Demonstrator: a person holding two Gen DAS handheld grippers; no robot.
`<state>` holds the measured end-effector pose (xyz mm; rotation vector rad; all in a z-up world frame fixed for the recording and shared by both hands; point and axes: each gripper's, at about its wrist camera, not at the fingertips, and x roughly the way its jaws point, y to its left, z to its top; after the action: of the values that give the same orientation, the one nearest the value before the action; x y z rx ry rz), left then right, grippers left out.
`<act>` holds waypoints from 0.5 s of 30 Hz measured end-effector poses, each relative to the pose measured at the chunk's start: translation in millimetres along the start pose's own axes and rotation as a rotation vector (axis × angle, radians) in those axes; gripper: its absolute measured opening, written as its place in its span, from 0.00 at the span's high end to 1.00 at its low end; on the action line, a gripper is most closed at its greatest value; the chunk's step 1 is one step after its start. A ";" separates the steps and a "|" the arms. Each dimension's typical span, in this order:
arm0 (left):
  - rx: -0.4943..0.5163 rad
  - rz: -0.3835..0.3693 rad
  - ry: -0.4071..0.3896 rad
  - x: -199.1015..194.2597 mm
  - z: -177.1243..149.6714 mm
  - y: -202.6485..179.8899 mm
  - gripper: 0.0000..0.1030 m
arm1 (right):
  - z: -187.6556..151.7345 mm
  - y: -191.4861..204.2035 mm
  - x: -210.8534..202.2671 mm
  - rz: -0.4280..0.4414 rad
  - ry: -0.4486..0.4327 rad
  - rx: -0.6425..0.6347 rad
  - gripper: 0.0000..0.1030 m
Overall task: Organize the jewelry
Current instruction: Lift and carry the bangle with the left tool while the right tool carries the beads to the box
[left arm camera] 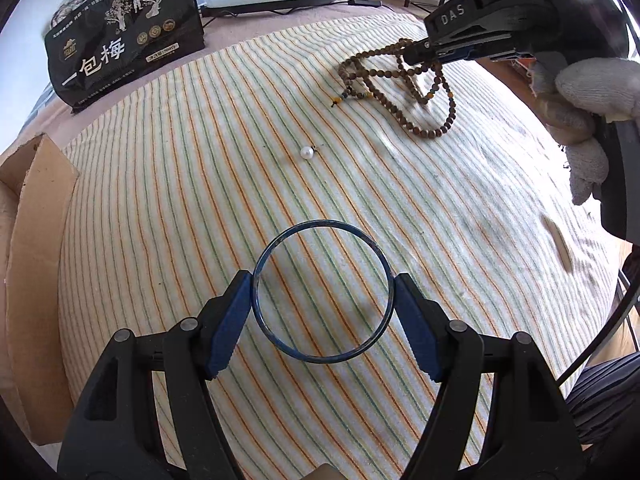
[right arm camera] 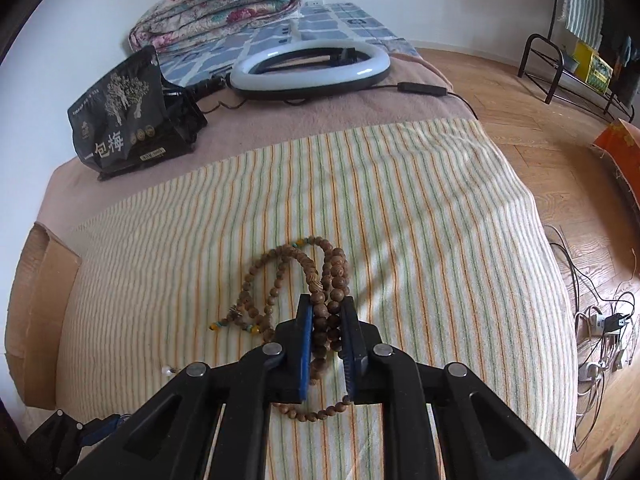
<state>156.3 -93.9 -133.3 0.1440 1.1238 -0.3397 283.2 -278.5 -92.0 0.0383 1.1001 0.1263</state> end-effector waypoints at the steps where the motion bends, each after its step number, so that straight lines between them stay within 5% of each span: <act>1: -0.010 -0.005 -0.009 -3.7 1.3 2.3 0.29 | 1.2 0.9 -5.5 0.006 -0.015 0.000 0.89; 15: -0.072 -0.011 -0.145 -57.8 11.0 29.7 0.29 | 8.7 25.6 -80.5 0.083 -0.177 -0.033 0.89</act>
<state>153.4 -57.8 -78.2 0.0485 0.9921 -0.3135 252.9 -262.6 -14.3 0.0643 0.9201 0.2112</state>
